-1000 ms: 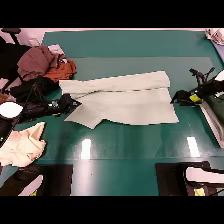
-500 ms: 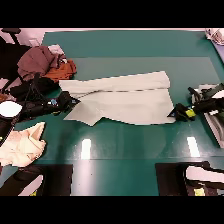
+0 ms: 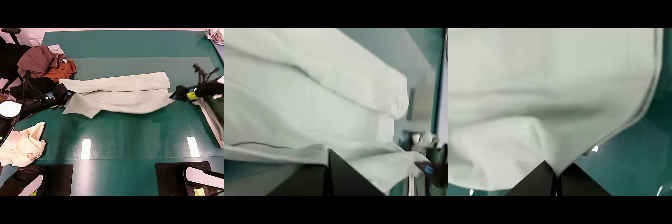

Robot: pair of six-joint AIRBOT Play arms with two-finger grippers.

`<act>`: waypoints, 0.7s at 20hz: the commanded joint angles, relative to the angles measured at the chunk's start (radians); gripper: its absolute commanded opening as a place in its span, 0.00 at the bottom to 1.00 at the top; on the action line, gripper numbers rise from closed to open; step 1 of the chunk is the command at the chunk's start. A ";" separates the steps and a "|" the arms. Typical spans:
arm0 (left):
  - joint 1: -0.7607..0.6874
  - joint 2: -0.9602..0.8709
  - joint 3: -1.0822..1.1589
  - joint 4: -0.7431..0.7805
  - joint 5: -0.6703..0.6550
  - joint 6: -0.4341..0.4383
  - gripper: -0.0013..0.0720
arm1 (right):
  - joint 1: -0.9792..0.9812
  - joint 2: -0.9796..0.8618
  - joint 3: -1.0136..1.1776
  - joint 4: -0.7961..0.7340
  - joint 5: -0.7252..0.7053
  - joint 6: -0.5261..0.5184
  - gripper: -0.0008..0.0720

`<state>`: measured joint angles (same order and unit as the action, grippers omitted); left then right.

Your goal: Fold the shirts.

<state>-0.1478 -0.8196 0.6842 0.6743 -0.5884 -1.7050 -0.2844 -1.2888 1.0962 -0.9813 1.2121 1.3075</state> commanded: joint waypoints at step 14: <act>0.001 -0.272 0.041 0.000 0.311 -0.006 0.06 | 0.135 -0.408 0.551 -0.041 -0.058 0.063 0.04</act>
<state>-0.1474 -1.0260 0.7010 0.6769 -0.3122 -1.7210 -0.1928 -1.6005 1.5299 -1.0172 1.1690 1.3685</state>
